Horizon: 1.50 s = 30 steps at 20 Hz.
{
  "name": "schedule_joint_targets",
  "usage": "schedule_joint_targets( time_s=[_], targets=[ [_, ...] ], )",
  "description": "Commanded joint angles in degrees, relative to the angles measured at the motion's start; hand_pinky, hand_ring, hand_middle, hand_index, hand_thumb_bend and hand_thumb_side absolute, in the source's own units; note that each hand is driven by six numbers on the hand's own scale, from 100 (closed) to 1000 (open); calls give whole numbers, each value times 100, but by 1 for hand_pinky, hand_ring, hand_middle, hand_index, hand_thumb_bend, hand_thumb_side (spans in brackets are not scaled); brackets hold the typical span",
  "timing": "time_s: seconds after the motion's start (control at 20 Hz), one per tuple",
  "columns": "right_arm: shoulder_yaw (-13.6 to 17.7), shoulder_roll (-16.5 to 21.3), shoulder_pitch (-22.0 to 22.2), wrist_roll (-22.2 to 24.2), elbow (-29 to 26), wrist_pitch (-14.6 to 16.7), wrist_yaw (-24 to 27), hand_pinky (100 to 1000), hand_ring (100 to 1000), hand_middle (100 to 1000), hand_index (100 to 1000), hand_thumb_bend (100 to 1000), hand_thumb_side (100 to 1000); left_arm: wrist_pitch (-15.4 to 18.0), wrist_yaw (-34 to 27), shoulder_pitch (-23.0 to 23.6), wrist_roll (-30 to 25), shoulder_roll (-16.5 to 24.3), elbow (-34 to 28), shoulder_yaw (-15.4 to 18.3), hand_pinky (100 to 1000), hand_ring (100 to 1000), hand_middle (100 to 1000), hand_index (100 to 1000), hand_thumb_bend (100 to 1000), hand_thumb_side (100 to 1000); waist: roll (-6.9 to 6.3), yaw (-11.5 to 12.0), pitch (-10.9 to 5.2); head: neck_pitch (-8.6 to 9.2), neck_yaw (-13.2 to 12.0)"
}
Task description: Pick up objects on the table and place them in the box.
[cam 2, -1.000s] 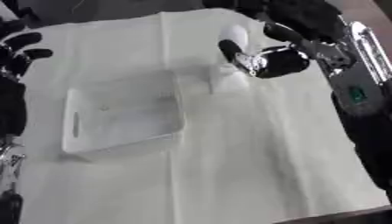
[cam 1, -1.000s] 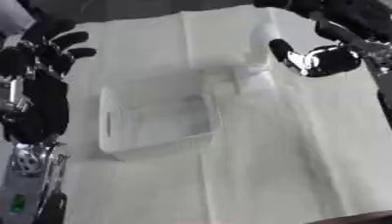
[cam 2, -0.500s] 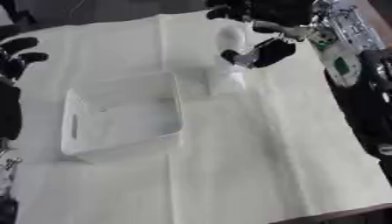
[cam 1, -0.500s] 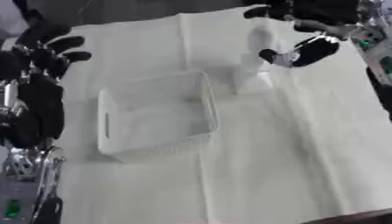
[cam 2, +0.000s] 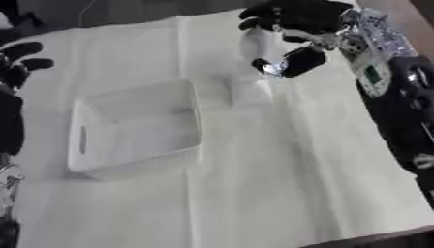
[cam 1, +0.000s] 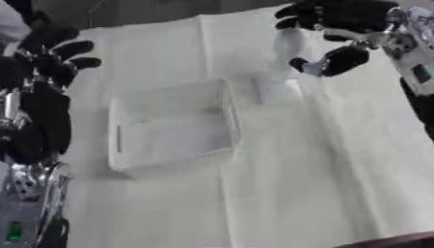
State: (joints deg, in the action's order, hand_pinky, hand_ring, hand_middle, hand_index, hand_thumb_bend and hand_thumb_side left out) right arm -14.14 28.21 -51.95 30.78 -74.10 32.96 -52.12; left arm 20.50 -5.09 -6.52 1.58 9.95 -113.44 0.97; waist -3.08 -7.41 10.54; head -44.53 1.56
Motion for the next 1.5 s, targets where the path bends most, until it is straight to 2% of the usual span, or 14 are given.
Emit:
schedule_joint_targets(
  time_s=[0.05, 0.25, 0.75, 0.85, 0.9, 0.95, 1.0, 1.05, 1.1, 1.2, 1.5],
  targets=[
    [3, 20, -87, 402, 29, 564, -115, 1000, 1000, 1000, 1000, 279, 759, 1, 22, -11, -13, 12, -73, -8, 656, 752, 738, 868, 100, 1000, -3, 4, -90, 41, 84],
    [-82, -29, 24, 291, 147, 556, -295, 1000, 1000, 1000, 1000, 302, 758, 1, 18, -10, -11, 1, -71, -10, 656, 752, 739, 868, 100, 1000, -21, 10, -100, 41, 97],
    [-241, -202, 160, -238, 448, 543, -710, 992, 1000, 1000, 1000, 276, 743, 2, 3, -11, -26, -20, -69, -25, 656, 752, 739, 867, 100, 1000, -52, 55, -110, 41, 147],
    [-256, -224, 165, -431, 503, 532, -775, 904, 991, 978, 983, 241, 731, 2, 3, -10, -32, -25, -67, -29, 656, 752, 739, 867, 100, 1000, -56, 63, -105, 41, 156],
    [-267, -231, 166, -534, 530, 525, -814, 781, 875, 871, 923, 211, 722, 1, 3, -10, -34, -27, -66, -30, 656, 752, 739, 867, 100, 1000, -57, 65, -104, 41, 158],
    [-262, -244, 165, -697, 543, 499, -843, 542, 702, 777, 868, 177, 711, 1, 3, -12, -36, -30, -65, -31, 657, 752, 739, 867, 100, 1000, -58, 67, -101, 41, 160],
    [-268, -252, 169, -886, 559, 473, -880, 201, 448, 619, 779, 142, 703, 1, 3, -13, -37, -32, -65, -31, 657, 751, 739, 867, 100, 1000, -59, 69, -99, 41, 163],
    [-268, -265, 175, -1158, 568, 450, -899, 100, 314, 510, 703, 118, 704, 1, 3, -15, -39, -34, -66, -32, 656, 751, 739, 867, 100, 1000, -60, 71, -97, 41, 164],
    [-283, -269, 183, -1406, 596, 439, -944, 100, 193, 396, 614, 100, 717, 1, 3, -16, -40, -35, -66, -32, 657, 751, 739, 867, 100, 1000, -61, 73, -95, 41, 166],
    [-281, -291, 212, -2102, 651, 433, -1020, 100, 104, 299, 551, 100, 734, 0, 5, -18, -41, -39, -66, -32, 657, 751, 739, 867, 100, 1000, -65, 76, -91, 41, 170],
    [-210, -402, 327, -3901, 1015, 386, -1608, 100, 100, 153, 398, 100, 774, -2, 13, -15, -36, -61, -71, -24, 657, 751, 739, 866, 100, 1000, -86, 101, -83, 41, 182]
  ],
)
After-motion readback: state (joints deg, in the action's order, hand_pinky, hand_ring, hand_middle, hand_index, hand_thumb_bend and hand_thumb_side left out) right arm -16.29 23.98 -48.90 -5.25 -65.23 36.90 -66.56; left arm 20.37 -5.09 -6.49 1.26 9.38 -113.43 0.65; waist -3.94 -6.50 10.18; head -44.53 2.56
